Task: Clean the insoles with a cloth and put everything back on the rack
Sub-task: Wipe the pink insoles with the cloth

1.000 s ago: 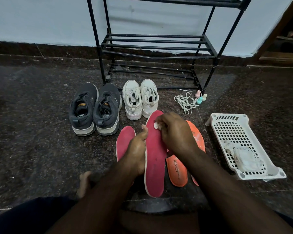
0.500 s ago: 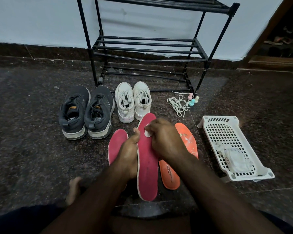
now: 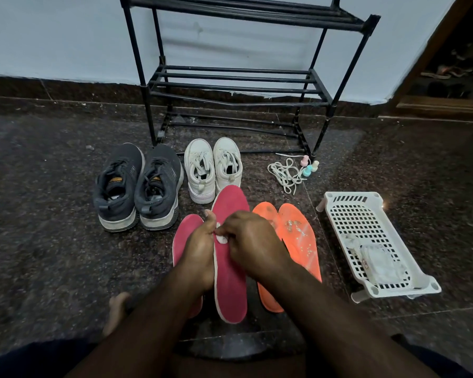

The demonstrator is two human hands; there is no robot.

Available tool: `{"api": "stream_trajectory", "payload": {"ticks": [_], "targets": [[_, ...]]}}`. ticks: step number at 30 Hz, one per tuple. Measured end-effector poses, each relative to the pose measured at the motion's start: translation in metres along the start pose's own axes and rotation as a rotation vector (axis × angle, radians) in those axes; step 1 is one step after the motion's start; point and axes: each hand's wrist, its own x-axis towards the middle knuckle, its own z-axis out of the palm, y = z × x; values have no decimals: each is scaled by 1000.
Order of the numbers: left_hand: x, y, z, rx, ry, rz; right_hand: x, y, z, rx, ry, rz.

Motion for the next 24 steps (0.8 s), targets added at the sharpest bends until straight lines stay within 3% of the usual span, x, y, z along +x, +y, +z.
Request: {"api": "stream_trajectory", "payload": {"ticks": [13, 24], "targets": [[-10, -1, 17, -49, -68, 59, 8, 14, -16, 89, 227, 51], [-12, -1, 15, -21, 47, 40, 1, -1, -11, 28, 74, 14]]}}
